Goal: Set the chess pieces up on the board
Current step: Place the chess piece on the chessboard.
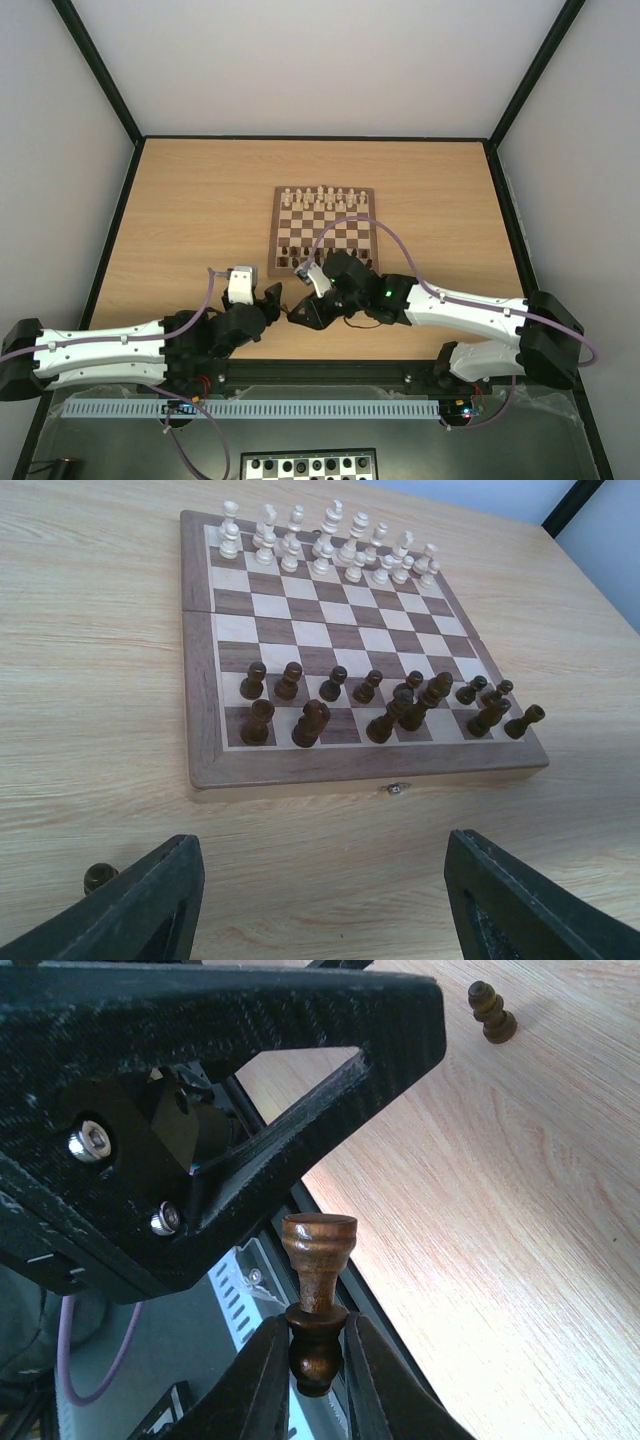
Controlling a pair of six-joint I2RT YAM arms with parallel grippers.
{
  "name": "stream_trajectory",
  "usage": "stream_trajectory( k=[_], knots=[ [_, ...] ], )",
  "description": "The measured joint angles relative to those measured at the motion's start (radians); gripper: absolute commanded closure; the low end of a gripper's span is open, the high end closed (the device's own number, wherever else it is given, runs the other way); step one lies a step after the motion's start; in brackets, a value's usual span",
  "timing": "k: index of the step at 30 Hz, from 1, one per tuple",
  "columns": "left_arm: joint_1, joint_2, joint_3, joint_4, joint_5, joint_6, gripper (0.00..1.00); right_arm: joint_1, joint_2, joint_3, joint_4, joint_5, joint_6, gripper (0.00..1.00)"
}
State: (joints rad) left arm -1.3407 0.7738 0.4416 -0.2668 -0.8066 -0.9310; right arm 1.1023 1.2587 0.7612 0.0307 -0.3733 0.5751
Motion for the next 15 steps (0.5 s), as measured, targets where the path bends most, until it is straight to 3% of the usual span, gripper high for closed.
stream_trajectory(
  k=[7, 15],
  knots=[
    [0.000, -0.002, -0.007, 0.013, 0.008, 0.003, 0.44, 0.000, 0.034, 0.034, -0.010, 0.018, -0.011, 0.84],
    [0.000, -0.027, -0.025, 0.023, 0.022, 0.005, 0.43, -0.054, 0.127, 0.100, -0.025, 0.006, -0.010, 0.85]
  ],
)
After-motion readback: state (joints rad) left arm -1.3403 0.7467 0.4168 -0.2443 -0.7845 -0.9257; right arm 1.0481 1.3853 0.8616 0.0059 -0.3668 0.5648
